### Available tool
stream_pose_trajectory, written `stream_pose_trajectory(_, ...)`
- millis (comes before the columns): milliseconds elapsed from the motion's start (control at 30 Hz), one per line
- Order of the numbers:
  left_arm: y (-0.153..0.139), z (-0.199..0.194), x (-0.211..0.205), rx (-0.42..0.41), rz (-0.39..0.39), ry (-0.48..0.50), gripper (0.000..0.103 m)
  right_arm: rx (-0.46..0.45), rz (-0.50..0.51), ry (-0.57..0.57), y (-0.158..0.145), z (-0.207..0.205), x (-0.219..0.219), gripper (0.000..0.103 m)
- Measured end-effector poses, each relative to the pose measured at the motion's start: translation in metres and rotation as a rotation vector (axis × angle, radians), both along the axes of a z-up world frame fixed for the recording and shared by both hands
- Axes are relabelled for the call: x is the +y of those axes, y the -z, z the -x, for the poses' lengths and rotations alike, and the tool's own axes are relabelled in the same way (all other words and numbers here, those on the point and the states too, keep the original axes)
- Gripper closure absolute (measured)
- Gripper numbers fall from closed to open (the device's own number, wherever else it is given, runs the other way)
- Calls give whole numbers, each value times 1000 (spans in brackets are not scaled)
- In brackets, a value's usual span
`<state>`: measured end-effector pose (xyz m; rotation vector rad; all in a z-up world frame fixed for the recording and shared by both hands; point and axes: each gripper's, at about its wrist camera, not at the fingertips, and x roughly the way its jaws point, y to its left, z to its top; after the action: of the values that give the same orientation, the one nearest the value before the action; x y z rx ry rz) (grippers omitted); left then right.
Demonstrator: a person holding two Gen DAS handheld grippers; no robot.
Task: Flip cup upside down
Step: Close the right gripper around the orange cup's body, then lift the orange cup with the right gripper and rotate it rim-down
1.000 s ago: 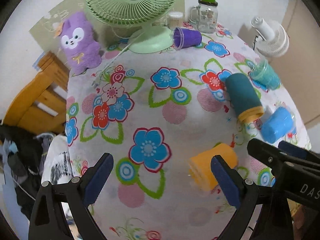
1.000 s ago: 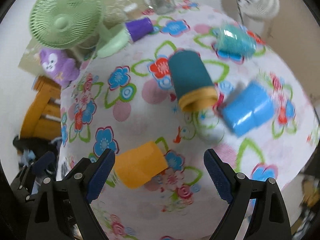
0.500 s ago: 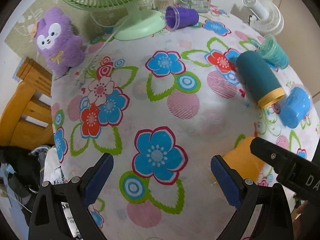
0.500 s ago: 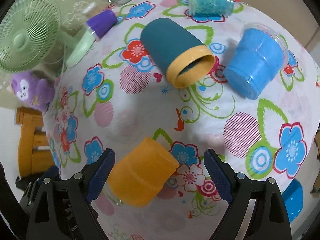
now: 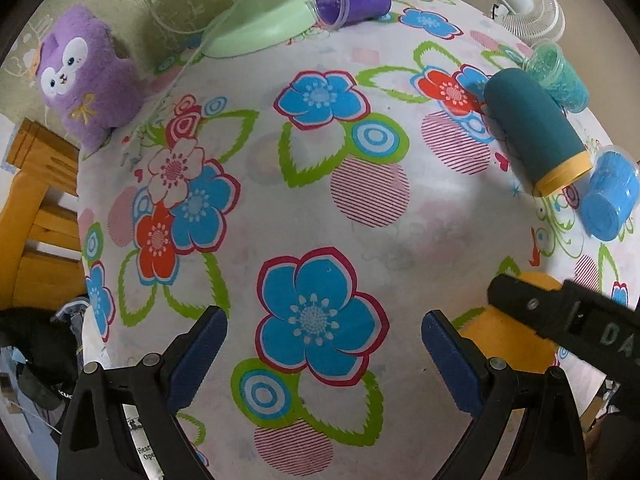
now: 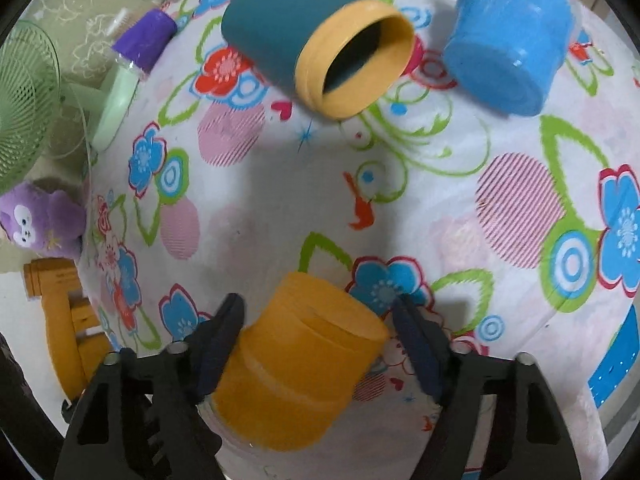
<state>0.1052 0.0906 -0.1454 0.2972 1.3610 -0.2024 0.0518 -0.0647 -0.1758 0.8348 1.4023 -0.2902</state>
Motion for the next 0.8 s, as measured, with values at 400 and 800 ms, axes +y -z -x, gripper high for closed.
stream_pose_trajectory(400,-7,2,10,-6,23,-69,4,-105,87,-186,-26,-10,9,34)
stream_pose_trajectory(800,-34,26,2,-47,17,-220,4,-167,94,-398,-54,-25,-6,45)
